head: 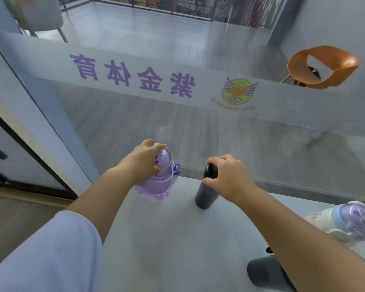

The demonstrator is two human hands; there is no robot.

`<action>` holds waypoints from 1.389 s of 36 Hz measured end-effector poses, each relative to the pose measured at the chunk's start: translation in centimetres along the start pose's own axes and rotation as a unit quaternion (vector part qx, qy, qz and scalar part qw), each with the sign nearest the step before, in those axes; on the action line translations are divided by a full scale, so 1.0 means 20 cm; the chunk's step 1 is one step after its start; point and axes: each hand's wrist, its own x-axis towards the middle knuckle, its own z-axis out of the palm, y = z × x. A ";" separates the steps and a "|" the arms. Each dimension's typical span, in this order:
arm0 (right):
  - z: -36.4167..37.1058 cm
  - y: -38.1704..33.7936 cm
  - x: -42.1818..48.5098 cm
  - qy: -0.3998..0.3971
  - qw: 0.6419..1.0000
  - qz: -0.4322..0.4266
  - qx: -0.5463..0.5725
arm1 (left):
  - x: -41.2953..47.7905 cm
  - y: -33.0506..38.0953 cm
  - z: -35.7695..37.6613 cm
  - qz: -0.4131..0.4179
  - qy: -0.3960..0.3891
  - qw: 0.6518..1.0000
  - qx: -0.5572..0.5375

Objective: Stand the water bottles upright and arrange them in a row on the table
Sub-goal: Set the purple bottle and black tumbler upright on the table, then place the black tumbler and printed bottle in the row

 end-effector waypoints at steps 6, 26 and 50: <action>0.00 -0.04 0.07 -0.003 1.000 -0.011 -0.010 | -0.01 0.00 0.02 0.002 0.018 1.000 -0.002; -0.03 -0.08 0.09 -0.035 0.998 -0.023 -0.039 | -0.03 0.04 -0.01 -0.015 -0.004 0.996 0.088; -0.46 0.61 -0.62 0.088 0.996 0.025 0.014 | -0.52 0.70 0.21 0.138 0.016 0.986 0.090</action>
